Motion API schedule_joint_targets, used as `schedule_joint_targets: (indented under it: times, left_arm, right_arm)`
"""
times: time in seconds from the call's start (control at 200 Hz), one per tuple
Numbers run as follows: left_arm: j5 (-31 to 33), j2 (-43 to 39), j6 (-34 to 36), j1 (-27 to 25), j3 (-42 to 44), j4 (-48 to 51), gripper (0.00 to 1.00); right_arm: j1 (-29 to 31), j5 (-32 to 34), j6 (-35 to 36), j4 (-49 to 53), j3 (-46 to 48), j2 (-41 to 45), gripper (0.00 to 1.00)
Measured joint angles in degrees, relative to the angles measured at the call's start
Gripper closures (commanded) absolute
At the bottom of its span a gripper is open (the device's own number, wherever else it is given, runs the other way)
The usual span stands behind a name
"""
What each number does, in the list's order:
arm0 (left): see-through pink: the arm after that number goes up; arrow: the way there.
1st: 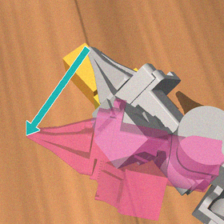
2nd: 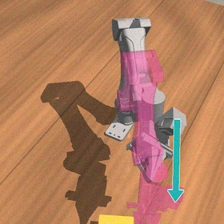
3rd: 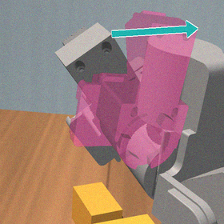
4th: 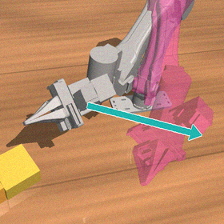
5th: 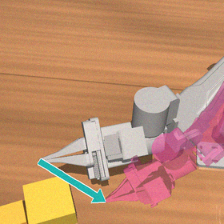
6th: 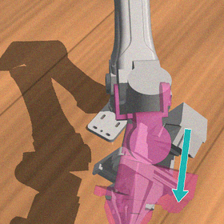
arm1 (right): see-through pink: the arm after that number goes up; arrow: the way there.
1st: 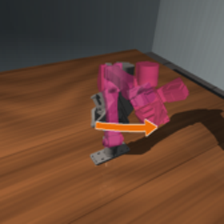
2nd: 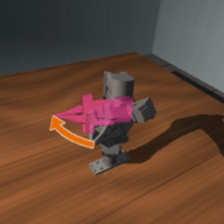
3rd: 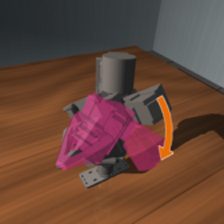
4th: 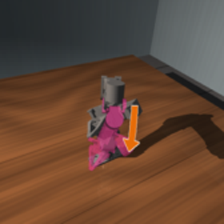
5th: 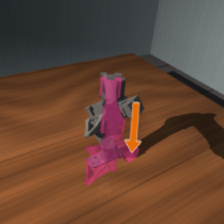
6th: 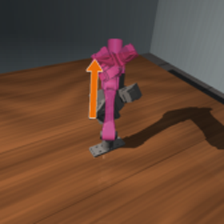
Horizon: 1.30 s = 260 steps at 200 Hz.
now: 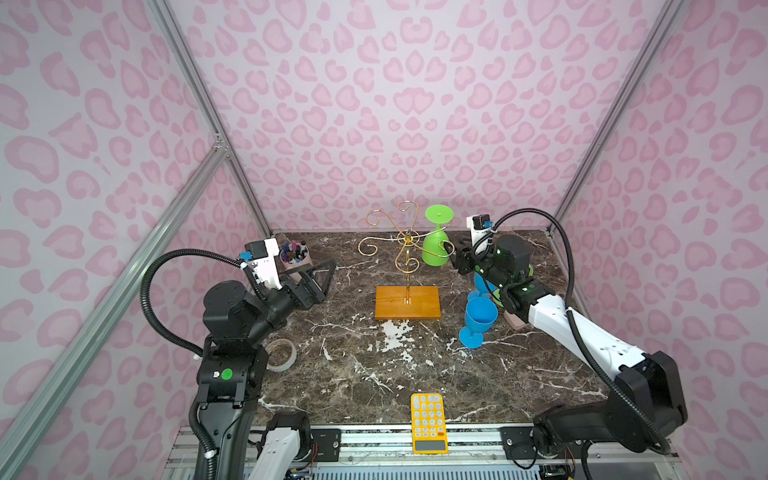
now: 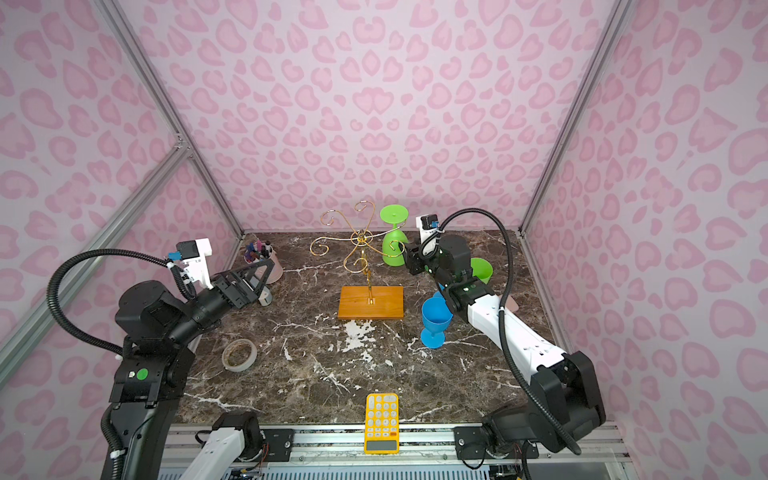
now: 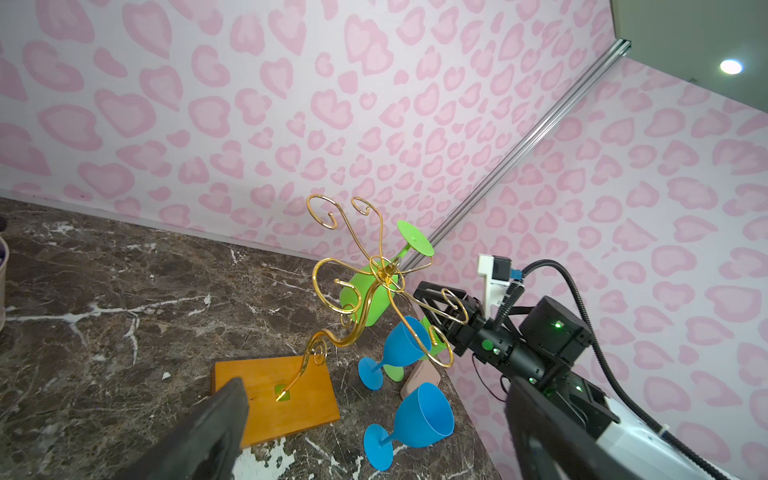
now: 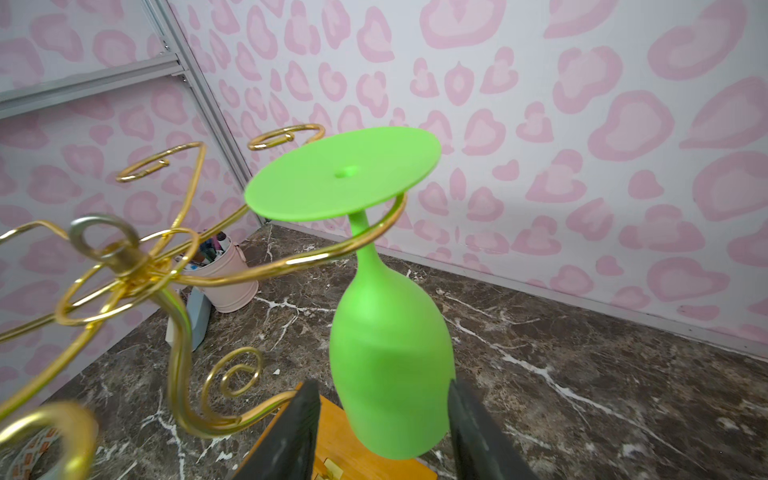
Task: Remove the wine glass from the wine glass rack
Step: 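Move the right gripper to the stem of the green glass on the rack, then close the right gripper around the green glass stem below its foot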
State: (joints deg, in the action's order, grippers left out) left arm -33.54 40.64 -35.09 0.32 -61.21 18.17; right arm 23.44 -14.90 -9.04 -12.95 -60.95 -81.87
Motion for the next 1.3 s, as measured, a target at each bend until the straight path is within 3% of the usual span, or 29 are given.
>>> schedule_joint_targets:
  times: [0.535,1.3]
  left_arm:
    - [3.23,-3.63,4.26,0.00,-1.75,0.17,0.03]
    - [5.75,-7.17,2.05,0.00,0.81,0.61,0.03]
  right_arm:
    - [-0.13,-3.45,-0.44,-5.11,-7.06,-9.51,0.50]
    - [-0.70,-3.61,0.66,-6.29,-11.69,-14.93,0.50]
